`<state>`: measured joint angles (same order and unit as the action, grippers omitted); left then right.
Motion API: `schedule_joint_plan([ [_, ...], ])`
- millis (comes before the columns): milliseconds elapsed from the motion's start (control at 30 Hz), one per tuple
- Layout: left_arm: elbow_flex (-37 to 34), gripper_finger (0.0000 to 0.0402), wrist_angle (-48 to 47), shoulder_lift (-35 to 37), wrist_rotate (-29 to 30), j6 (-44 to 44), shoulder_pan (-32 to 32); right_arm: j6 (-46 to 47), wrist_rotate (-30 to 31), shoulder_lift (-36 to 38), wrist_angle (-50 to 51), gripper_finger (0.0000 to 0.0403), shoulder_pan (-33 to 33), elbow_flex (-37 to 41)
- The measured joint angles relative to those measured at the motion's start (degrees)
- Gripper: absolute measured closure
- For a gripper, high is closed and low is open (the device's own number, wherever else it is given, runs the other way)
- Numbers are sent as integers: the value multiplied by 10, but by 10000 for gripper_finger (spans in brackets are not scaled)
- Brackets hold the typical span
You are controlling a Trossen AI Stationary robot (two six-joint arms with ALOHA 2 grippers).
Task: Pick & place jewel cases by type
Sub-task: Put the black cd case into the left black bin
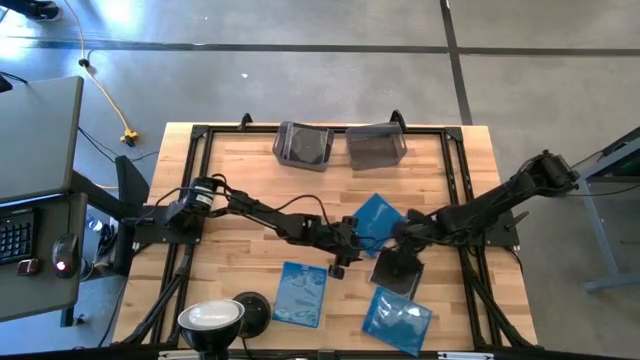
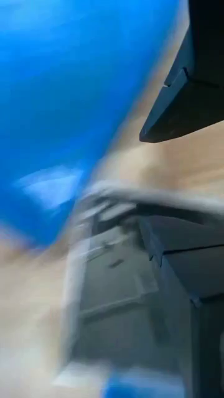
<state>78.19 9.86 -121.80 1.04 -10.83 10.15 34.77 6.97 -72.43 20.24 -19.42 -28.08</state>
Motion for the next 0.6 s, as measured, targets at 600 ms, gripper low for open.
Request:
schedule_joint_plan([
  [600,0,239,-23,0,-32,-92,20,-151,63,-23,262,204,-121,-180],
])
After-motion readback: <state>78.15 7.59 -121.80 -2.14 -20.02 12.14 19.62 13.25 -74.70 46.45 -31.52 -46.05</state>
